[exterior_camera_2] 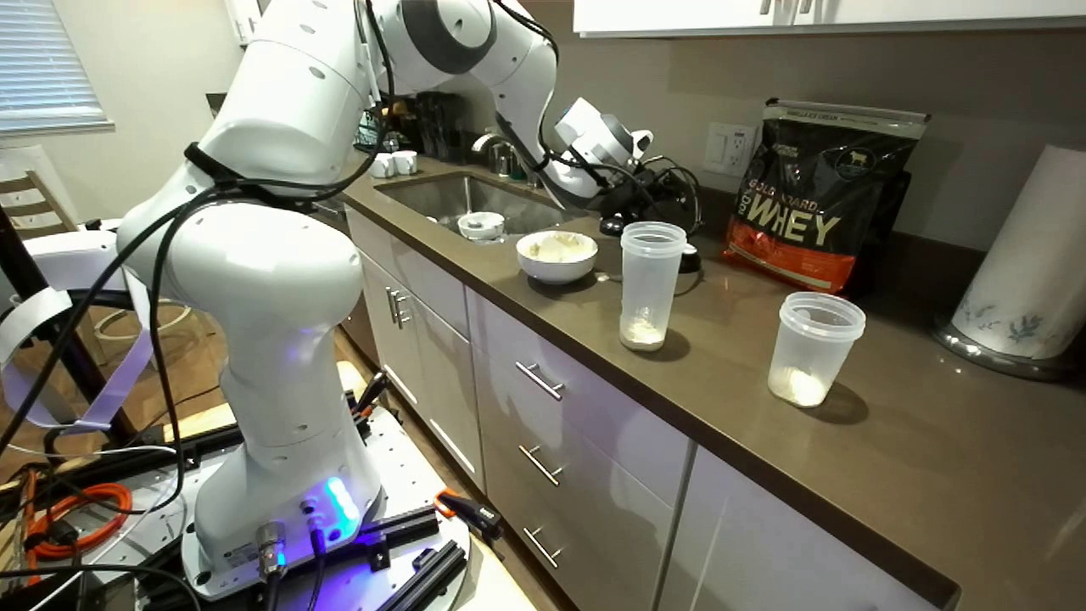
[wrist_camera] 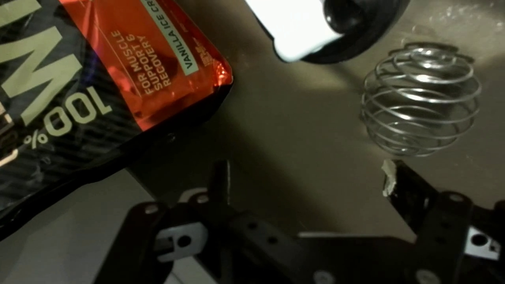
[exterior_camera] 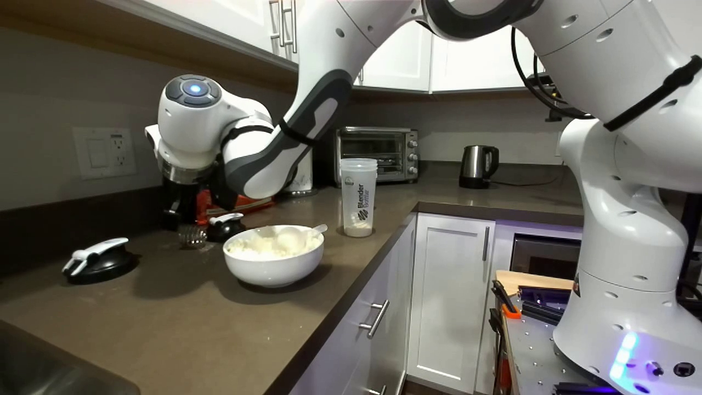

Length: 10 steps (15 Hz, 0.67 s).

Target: Put the silver object in the right most container

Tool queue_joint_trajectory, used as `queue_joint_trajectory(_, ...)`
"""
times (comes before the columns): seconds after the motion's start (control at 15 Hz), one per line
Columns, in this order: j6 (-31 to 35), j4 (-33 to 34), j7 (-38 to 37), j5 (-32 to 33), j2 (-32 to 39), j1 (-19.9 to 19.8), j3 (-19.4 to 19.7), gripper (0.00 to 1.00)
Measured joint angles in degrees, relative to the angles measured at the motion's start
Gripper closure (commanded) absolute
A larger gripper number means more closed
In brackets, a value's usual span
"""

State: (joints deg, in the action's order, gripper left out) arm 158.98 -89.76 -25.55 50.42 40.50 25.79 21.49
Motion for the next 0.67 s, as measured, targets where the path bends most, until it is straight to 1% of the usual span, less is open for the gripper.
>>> queue_joint_trajectory(0.33, -3.2, -0.1, 0.6, 2.1, -0.5, -1.6, -2.8, 0.00)
queue_joint_trajectory(0.67, -6.7, -0.6, 2.5, 2.3, -1.8, -4.2, -6.6, 0.00)
